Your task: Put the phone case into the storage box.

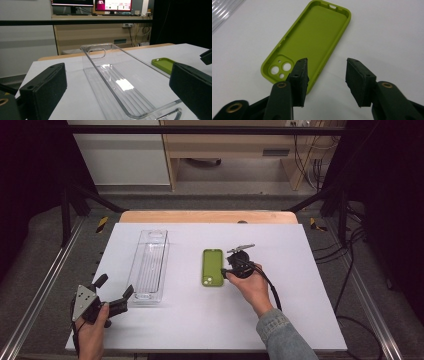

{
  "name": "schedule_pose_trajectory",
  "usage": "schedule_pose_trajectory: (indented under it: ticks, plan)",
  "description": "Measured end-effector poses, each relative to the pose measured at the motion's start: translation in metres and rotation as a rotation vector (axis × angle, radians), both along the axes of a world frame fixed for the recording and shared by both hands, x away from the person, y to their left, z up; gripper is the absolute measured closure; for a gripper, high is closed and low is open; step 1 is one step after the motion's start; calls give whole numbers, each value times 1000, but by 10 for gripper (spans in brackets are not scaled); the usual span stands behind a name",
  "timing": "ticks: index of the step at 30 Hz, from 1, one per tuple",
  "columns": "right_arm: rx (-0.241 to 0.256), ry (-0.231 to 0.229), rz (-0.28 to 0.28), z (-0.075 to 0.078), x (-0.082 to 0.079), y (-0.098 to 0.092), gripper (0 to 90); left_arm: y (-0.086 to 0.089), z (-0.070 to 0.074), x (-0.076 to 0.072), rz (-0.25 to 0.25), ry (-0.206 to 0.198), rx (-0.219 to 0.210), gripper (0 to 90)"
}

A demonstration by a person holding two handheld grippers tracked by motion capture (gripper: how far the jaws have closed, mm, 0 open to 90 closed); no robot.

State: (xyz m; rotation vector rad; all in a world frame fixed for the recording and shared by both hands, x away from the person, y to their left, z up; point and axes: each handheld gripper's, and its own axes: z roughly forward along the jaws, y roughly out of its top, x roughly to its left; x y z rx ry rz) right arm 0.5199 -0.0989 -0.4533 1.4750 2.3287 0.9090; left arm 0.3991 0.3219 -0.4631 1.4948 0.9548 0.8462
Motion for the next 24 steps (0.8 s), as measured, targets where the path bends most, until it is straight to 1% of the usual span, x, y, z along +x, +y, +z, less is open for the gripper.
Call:
schedule_pose_trajectory:
  ticks: [8,15,19,24]
  plan:
    - [21,44,-38,-5,-1,8,623,0,0,0,-2,0,-3,7]
    - [24,79,-57,-13,1,13,669,0,0,0,-3,0,-1,8]
    - [28,109,-76,-17,2,16,692,0,0,0,-3,1,-1,7]
    - [30,114,-91,-21,3,18,714,-1,0,0,-5,0,6,7]
